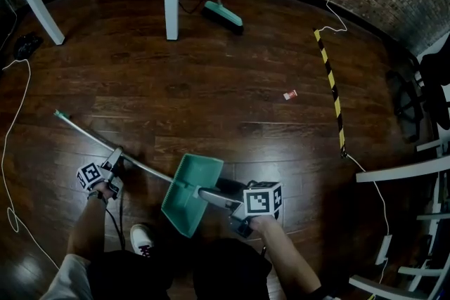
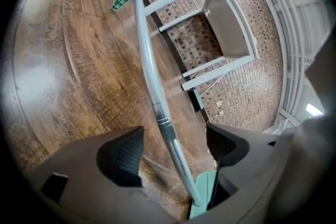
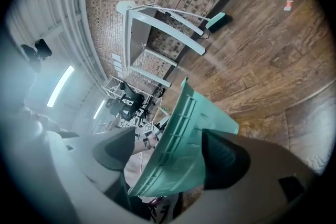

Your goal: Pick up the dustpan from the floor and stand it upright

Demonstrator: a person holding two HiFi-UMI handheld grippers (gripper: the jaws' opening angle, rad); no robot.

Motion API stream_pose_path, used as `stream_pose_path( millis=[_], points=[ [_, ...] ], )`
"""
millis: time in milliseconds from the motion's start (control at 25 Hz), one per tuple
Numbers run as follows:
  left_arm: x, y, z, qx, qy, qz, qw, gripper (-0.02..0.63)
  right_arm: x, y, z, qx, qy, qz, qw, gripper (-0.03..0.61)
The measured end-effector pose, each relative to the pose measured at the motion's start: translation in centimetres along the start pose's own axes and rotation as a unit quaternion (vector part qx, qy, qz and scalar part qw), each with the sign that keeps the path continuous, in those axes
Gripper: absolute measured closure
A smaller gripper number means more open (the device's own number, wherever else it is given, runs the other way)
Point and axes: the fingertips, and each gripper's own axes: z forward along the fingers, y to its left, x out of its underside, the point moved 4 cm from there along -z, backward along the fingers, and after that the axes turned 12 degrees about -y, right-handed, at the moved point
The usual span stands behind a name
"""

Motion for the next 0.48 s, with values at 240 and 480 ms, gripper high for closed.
stream_pose_path(
  millis=[240, 480],
  points=[
    [-0.4, 0.3, 0.2, -0.006, -0.011, -0.01, 0.9999, 0.246, 0.2, 0.1, 0.3, -0.014, -0.008, 0.015, 1.0, 0.193],
    [0.5, 0.7, 0.6, -0.023, 0.022, -0.028, 0.9991, 0.498, 0.1, -1.1, -0.3, 0.013, -0.021, 0.042, 0.999, 0.37]
  ],
)
